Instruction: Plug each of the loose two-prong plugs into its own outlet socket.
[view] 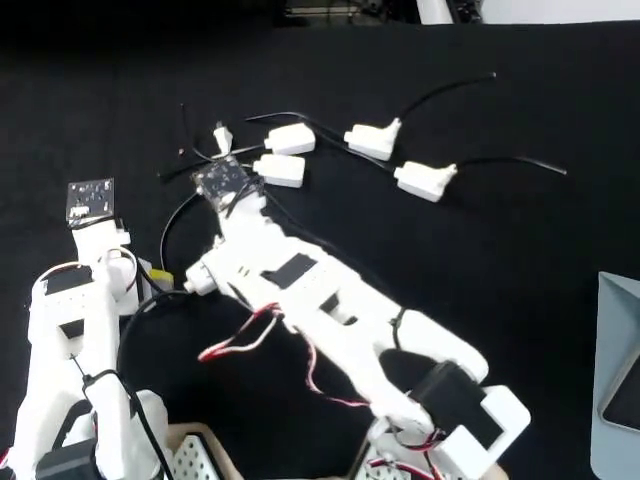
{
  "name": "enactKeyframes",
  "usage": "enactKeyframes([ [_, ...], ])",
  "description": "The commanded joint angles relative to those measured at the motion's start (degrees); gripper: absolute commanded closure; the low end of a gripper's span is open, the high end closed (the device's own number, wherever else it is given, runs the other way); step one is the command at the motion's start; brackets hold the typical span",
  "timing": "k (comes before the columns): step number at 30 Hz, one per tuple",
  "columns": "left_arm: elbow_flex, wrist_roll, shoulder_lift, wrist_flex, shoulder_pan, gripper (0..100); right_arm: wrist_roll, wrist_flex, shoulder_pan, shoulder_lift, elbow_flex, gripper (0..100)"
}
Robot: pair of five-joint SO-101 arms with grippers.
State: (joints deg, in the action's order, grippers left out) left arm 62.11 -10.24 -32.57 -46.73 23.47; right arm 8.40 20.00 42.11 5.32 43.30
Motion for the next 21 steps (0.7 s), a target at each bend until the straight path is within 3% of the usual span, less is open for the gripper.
enactKeyframes([
  [1,-0.22,0.53,-1.32,1.14,0.31,69,0.18,-1.14,-1.93,0.13,-3.12,98.7],
  [21,-0.22,0.44,-1.32,1.14,0.40,69,0.18,-0.79,0.26,-6.46,-5.93,98.7],
])
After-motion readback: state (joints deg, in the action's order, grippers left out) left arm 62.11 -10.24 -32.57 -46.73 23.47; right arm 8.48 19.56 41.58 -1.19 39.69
